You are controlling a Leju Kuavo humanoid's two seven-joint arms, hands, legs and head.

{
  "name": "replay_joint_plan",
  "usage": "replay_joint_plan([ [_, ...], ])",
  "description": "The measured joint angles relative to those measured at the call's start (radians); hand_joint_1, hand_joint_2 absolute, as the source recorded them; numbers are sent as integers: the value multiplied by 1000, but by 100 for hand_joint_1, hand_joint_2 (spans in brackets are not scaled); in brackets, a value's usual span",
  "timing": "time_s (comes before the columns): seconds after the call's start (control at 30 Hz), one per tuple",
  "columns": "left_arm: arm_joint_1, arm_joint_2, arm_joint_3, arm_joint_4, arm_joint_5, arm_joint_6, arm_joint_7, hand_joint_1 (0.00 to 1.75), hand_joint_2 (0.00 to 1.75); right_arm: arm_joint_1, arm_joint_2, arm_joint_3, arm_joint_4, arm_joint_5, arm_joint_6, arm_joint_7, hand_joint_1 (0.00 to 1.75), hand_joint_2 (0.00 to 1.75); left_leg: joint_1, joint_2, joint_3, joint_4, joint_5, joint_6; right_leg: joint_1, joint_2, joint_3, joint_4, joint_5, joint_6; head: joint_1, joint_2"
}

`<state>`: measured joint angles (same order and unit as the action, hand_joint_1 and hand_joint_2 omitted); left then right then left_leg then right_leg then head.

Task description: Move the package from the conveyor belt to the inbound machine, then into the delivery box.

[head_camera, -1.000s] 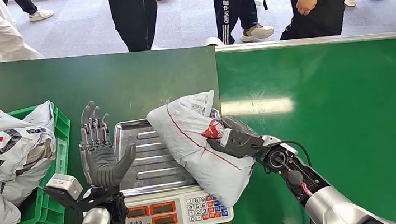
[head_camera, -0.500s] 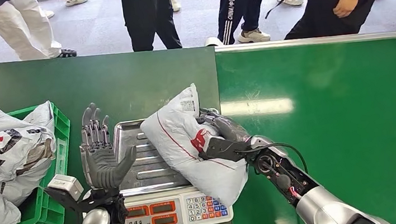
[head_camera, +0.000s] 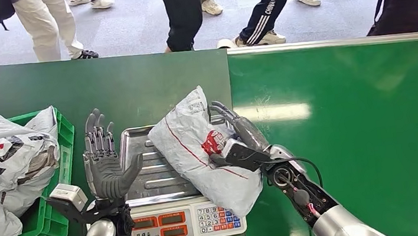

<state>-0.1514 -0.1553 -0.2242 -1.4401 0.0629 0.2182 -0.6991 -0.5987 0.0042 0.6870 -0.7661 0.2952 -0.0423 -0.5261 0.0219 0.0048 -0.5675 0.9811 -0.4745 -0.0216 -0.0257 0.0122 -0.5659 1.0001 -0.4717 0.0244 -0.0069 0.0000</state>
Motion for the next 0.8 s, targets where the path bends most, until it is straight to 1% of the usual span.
replay_joint_plan([
  [0.2,1,0,0,0,0,0,0,0,175,27,-9,-41,-47,-8,-10,-4,0,175,0,0,0,0,0,0,0,0,0,0,0,0,0,0],
  [0.53,11,0,0,-1,0,-2,0,0,175,78,-21,-111,-114,-48,-56,-26,0,175,0,-1,0,0,0,0,0,0,0,0,0,0,0,0],
  [0.8,18,0,1,-3,0,-2,0,0,175,122,-19,-173,-175,-111,-88,-61,0,175,0,-1,-1,0,0,0,0,0,0,0,0,0,0,0],
])
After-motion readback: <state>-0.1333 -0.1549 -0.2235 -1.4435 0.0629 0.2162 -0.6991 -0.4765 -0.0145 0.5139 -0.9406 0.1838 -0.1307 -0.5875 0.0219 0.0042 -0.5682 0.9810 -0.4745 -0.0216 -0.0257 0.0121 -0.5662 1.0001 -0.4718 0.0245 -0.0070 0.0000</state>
